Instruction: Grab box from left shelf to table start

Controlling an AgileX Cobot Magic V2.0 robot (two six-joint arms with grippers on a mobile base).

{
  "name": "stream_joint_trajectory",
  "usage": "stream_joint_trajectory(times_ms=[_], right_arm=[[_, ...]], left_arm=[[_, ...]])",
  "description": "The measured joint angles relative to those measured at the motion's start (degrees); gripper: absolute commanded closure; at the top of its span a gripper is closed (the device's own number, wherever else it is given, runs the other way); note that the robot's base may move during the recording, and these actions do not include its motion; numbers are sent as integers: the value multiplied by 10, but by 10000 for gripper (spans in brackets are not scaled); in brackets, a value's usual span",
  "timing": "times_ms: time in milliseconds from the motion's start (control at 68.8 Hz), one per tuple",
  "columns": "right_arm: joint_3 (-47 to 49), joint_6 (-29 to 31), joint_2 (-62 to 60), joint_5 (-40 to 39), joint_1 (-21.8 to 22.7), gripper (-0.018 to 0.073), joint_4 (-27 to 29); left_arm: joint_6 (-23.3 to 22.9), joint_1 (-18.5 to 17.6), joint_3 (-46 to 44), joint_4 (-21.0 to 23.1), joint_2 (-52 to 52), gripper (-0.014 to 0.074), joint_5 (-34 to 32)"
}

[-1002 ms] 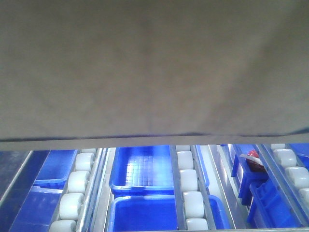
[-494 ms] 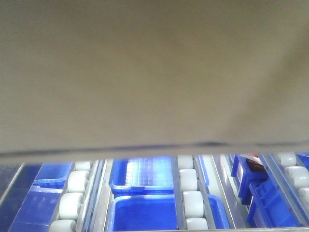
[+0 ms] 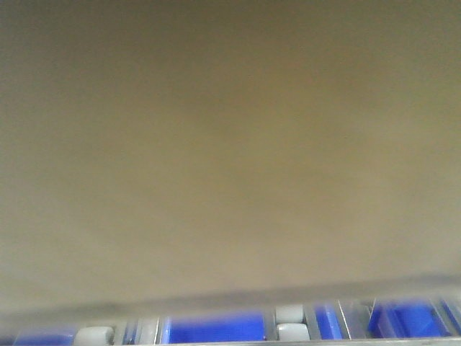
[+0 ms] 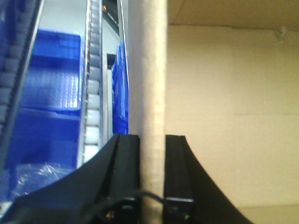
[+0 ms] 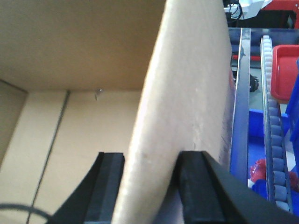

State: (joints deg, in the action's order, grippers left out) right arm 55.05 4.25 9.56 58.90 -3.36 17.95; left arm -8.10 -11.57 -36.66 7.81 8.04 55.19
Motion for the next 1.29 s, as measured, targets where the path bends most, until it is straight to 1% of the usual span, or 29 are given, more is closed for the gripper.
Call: stream_joint_trajectory(times_ms=[218,320,1293], right_arm=[[0,5,4,-7,0,502,4],[0,2,9,-7,0,502,4],[0,2,11,-9,0,502,4]], left_arm=[[-3,-2,59,18,0,689,-29],[-4,-2,74,22,0,689,-37],[-4,-2,77,23,0,689,-41]])
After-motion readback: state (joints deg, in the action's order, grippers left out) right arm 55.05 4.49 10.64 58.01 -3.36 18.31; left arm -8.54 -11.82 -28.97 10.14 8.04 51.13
